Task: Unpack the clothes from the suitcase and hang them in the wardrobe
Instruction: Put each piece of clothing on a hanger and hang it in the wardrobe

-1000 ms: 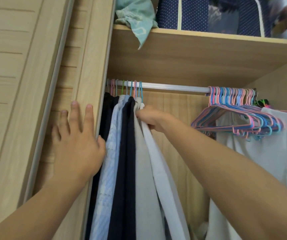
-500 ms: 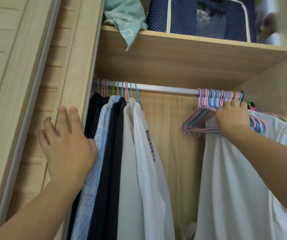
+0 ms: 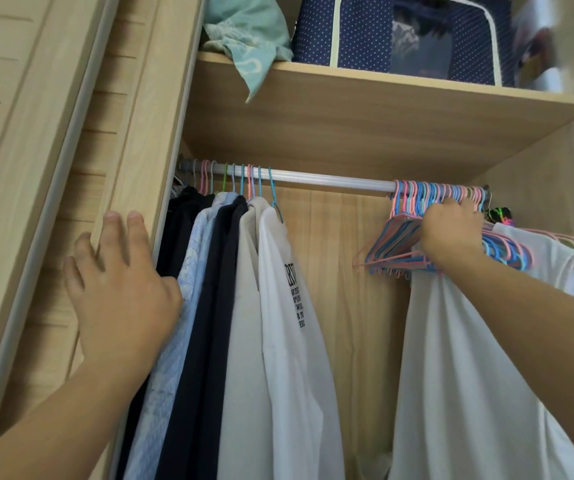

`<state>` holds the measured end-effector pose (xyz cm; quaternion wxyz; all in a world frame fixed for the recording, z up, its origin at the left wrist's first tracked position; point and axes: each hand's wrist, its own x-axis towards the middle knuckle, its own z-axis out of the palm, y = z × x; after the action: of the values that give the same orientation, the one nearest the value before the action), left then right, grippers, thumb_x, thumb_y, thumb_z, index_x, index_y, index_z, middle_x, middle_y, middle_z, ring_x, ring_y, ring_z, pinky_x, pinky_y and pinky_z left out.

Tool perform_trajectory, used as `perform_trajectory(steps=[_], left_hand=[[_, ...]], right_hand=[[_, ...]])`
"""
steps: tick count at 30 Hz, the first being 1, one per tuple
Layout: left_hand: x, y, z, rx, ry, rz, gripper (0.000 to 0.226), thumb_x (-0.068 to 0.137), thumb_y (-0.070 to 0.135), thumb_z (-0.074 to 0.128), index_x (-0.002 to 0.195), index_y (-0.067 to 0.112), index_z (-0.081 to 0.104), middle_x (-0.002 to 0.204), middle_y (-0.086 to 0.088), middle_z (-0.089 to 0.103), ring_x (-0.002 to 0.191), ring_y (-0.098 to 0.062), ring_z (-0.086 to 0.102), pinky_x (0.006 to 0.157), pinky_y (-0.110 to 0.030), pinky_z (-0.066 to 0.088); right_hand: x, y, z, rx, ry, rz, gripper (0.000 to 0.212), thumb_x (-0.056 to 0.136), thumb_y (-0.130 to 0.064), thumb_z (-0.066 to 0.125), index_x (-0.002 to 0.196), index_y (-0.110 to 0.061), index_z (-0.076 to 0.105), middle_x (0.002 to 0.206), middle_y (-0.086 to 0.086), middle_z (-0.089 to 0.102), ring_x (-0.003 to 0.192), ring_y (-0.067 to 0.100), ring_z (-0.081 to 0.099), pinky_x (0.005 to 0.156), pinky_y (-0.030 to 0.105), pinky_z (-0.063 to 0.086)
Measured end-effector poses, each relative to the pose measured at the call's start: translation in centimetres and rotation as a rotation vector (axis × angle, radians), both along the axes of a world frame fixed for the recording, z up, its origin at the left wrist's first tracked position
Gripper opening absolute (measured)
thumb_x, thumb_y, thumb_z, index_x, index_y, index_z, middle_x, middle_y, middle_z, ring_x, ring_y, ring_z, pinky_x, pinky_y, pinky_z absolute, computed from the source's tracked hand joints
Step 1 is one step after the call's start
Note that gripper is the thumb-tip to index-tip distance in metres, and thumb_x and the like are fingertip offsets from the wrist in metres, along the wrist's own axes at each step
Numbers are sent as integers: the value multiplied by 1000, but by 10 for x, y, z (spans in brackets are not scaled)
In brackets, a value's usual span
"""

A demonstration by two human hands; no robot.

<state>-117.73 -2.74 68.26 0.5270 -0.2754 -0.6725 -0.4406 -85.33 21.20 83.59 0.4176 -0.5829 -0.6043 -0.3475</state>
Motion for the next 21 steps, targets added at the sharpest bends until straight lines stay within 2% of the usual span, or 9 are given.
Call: perform_trajectory(steps=[3, 9, 13, 17, 19, 21], left_hand=[[-1, 0, 0, -1, 2, 7, 90, 74, 9, 67, 155, 4, 27, 159, -24, 25, 137, -54, 29, 106, -73, 28], [0, 0, 0, 0, -6, 7, 90, 74, 10, 66, 155, 5, 27, 159, -23, 25, 137, -54, 28, 106, -73, 29], [0, 0, 0, -2, -4, 15, 90, 73, 10, 65, 155, 4, 27, 159, -24, 26, 136, -54, 30, 105, -73, 30], [-1, 0, 0, -10, -11, 14, 90, 74, 11, 65, 155, 5, 27, 159, -24, 26, 135, -55, 31, 104, -72, 31], [-2, 0, 0, -8, -9, 12, 89, 75, 11, 64, 155, 5, 25, 159, -24, 25, 136, -54, 30, 106, -71, 30], [-2, -1, -1, 7, -5, 5, 83, 79, 13, 56, 155, 5, 24, 159, -24, 24, 136, -54, 29, 107, -70, 28]], right_hand=[[-5, 0, 1, -8, -87, -83, 36, 86, -15, 66, 119, -4, 60, 121, 18, 56, 121, 39, 45, 100, 48, 40], [-8, -5, 6, 56, -192, -240, 28, 95, -22, 44, 118, -9, 55, 116, 12, 63, 111, 31, 52, 98, 42, 38], [-10, -9, 14, 19, -130, -116, 25, 89, -15, 54, 111, -4, 51, 105, 11, 68, 106, 34, 62, 106, 46, 33], [-19, -16, 21, 62, -21, 49, 28, 87, -8, 56, 113, 1, 50, 104, 18, 68, 103, 40, 65, 106, 49, 36], [-25, -23, 17, 75, 6, 118, 29, 88, -6, 56, 115, 3, 51, 107, 20, 68, 103, 41, 65, 101, 49, 40], [-30, -33, 9, 96, 9, 162, 29, 89, -4, 53, 117, 3, 51, 109, 22, 67, 102, 43, 65, 89, 46, 47]])
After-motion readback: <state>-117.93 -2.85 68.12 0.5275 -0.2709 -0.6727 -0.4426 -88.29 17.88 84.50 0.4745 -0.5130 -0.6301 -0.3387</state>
